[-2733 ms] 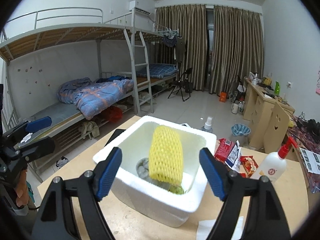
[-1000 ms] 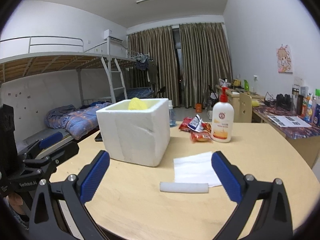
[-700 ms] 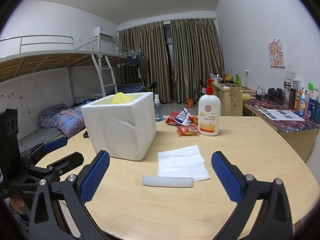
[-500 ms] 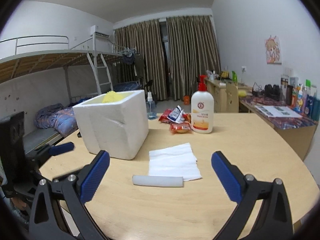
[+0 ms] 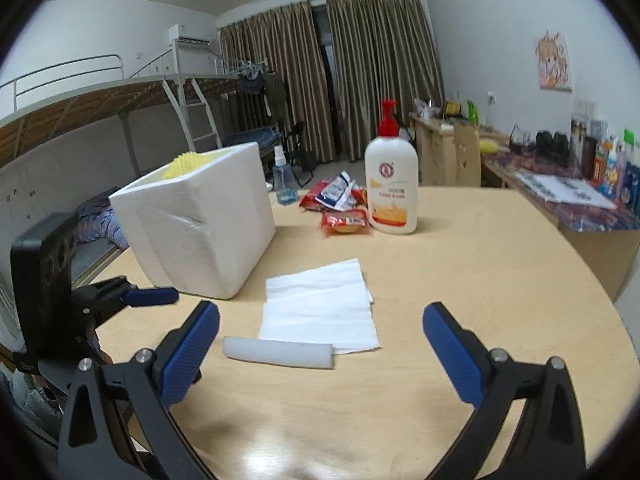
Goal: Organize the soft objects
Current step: 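Grasp the white foam tube beside the cloth with the left gripper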
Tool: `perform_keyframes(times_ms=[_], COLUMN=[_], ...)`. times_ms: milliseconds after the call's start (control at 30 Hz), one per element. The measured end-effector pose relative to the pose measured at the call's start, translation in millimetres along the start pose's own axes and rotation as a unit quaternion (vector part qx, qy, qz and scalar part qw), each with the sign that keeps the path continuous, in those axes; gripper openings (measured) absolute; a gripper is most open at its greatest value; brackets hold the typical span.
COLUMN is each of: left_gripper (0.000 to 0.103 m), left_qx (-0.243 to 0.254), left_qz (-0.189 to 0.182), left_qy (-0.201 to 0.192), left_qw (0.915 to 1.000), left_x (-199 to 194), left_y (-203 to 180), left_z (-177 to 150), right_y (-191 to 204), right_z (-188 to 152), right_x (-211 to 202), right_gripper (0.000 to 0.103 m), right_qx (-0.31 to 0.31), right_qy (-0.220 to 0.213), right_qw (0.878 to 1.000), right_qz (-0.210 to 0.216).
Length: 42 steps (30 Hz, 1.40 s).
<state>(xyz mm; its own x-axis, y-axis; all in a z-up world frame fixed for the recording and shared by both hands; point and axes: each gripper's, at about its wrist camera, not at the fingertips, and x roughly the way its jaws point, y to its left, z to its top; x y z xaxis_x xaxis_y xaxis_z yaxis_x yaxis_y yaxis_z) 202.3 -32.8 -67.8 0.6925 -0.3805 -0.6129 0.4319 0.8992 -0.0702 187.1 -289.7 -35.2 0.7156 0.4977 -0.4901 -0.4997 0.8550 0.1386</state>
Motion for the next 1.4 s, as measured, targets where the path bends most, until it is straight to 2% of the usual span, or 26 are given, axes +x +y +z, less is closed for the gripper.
perform_keyframes(times_ms=[33, 100, 267, 533, 600, 667, 767, 833, 933, 967, 1067, 1400], left_gripper=[0.083, 0.081, 0.074, 0.059, 0.054, 0.042, 0.029, 0.025, 0.025, 0.016, 0.009, 0.010], left_qx=[-0.003, -0.004, 0.003, -0.006, 0.001, 0.002, 0.012, 0.026, 0.042, 0.047, 0.050, 0.073], left_qz=[-0.009, -0.025, -0.033, -0.060, -0.055, -0.053, -0.042, -0.038, -0.041, -0.044, -0.048, -0.051], left_qy=[0.010, 0.033, 0.067, 0.123, 0.125, 0.127, 0.132, 0.138, 0.146, 0.148, 0.147, 0.148], left_qw=[0.9999, 0.9991, 0.9972, 0.9906, 0.9906, 0.9904, 0.9903, 0.9894, 0.9876, 0.9869, 0.9866, 0.9850], left_x=[5, 17, 37, 59, 60, 62, 61, 57, 56, 55, 53, 56], left_y=[2, 5, 6, 12, 12, 13, 14, 13, 10, 10, 10, 8], left_z=[1, 2, 5, 5, 7, 8, 8, 5, 3, 2, 4, 5], right_y=[-4, -7, -12, -21, -22, -23, -26, -28, -30, -30, -29, -21], right_z=[0, -1, -3, 2, 2, 2, 1, 1, 2, 2, 1, 1], right_x=[3, 9, 18, 30, 34, 36, 38, 40, 42, 42, 43, 40], right_gripper=[0.103, 0.103, 0.103, 0.103, 0.103, 0.103, 0.103, 0.103, 0.103, 0.103, 0.103, 0.103], right_qx=[0.004, 0.005, 0.004, -0.002, -0.002, -0.002, 0.000, 0.001, 0.003, 0.004, 0.004, 0.001], right_qy=[0.007, 0.019, 0.035, 0.050, 0.053, 0.055, 0.059, 0.062, 0.064, 0.064, 0.065, 0.061], right_qw=[1.000, 1.000, 0.999, 0.998, 0.997, 0.997, 0.997, 0.997, 0.997, 0.997, 0.997, 0.996], right_qz=[0.000, 0.005, 0.037, 0.048, 0.051, 0.051, 0.048, 0.047, 0.048, 0.049, 0.050, 0.058])
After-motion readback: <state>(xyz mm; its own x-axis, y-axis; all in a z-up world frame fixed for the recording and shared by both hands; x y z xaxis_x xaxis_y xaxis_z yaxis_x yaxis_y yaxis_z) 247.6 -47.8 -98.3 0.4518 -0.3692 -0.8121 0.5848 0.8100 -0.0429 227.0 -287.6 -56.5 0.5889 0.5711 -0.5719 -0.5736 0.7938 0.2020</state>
